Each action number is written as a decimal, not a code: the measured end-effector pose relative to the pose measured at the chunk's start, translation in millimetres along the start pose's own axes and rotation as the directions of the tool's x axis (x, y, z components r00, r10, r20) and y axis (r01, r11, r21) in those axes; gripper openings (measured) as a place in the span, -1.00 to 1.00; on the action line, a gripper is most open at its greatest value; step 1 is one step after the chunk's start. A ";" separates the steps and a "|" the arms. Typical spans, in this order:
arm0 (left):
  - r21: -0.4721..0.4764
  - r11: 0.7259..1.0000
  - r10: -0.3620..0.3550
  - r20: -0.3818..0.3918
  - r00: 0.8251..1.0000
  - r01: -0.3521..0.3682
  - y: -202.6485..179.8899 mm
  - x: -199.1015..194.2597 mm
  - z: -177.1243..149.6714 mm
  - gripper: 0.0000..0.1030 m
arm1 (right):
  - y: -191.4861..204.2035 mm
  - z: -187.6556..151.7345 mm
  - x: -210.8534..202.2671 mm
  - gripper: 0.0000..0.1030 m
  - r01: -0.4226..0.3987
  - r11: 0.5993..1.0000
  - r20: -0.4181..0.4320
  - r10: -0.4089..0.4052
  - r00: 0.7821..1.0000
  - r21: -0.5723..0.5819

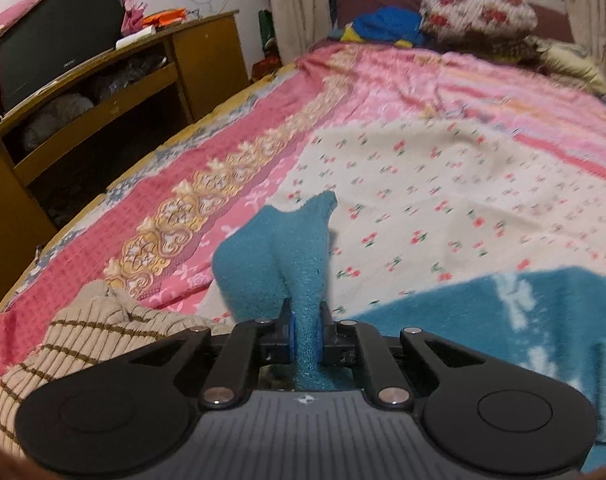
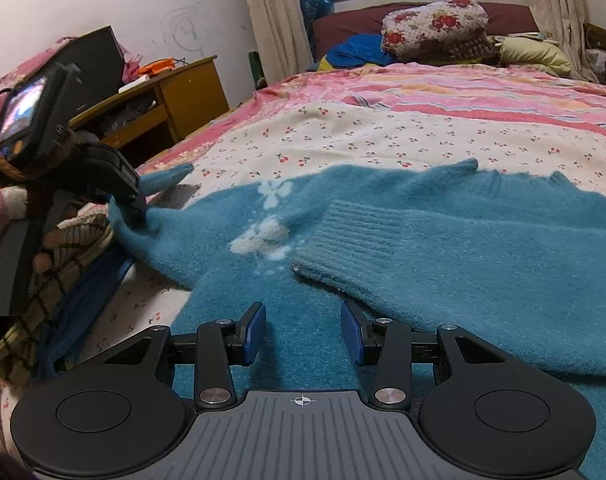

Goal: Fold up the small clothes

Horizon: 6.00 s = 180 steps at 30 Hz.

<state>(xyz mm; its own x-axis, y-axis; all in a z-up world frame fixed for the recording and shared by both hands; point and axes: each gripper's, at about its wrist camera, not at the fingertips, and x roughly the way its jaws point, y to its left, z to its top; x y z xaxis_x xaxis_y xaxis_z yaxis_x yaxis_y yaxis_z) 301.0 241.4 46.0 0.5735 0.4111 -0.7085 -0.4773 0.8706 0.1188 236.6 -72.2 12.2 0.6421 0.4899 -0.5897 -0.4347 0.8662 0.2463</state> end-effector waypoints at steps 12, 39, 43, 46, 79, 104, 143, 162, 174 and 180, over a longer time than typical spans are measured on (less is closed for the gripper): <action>0.081 0.963 -0.266 0.146 0.953 0.257 -39.9 -78.4 3.0 -0.69 | 3.2 5.2 -9.0 -0.20 0.003 1.000 0.018 -0.003 1.000 -0.005; 0.358 0.791 -0.526 -0.017 0.850 0.497 -138.6 -105.7 -84.0 -0.67 | -102.3 11.0 -39.4 -0.19 -0.003 0.935 0.034 -0.009 0.999 0.354; 0.356 0.787 -0.533 -0.019 0.846 0.504 -137.7 -105.0 -87.2 -0.67 | -106.1 20.2 -27.7 -0.08 -0.041 0.912 0.037 0.028 0.999 0.409; 0.353 0.785 -0.537 -0.021 0.843 0.509 -136.1 -104.9 -88.2 -0.67 | -115.2 24.7 -17.2 0.01 -0.097 0.868 0.041 0.089 0.995 0.486; 0.327 0.809 -0.522 0.019 0.853 0.488 -123.3 -91.7 -87.9 0.39 | -165.3 17.5 -60.0 -0.68 0.152 0.888 0.025 -0.181 0.983 0.434; 0.319 0.854 -0.439 0.016 0.898 0.411 -99.4 -81.3 -92.2 0.39 | -172.7 5.6 -75.7 -0.60 0.343 0.864 -0.031 -0.357 0.933 0.369; 0.467 0.720 -0.402 -0.322 0.857 0.514 6.2 -195.8 -239.6 0.38 | -51.1 -127.1 -243.8 -0.46 0.194 0.831 -0.283 -0.383 0.879 -0.522; 0.408 0.731 -0.410 -0.378 0.830 0.547 6.1 -194.1 -256.8 0.38 | -50.1 -174.5 -224.8 -0.27 0.029 0.765 -0.465 -0.420 0.779 -0.643; 0.246 0.738 -0.531 -0.364 0.765 0.629 5.4 -188.9 -233.3 0.37 | -55.9 -131.5 -231.4 -0.37 0.155 0.873 -0.305 -0.321 0.897 -0.463; 0.201 0.772 -0.534 -0.311 0.787 0.603 18.7 -188.2 -226.0 0.37 | -67.5 -106.6 -243.3 -0.27 0.242 0.888 -0.187 -0.334 0.924 -0.392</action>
<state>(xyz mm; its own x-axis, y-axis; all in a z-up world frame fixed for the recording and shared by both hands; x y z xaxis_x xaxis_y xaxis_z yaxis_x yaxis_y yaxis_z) 33.7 119.3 24.4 0.4991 -0.2251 -0.8368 0.1110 0.9743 -0.1959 42.4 -260.3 57.0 0.6207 0.1448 -0.7706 -0.4780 0.8489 -0.2256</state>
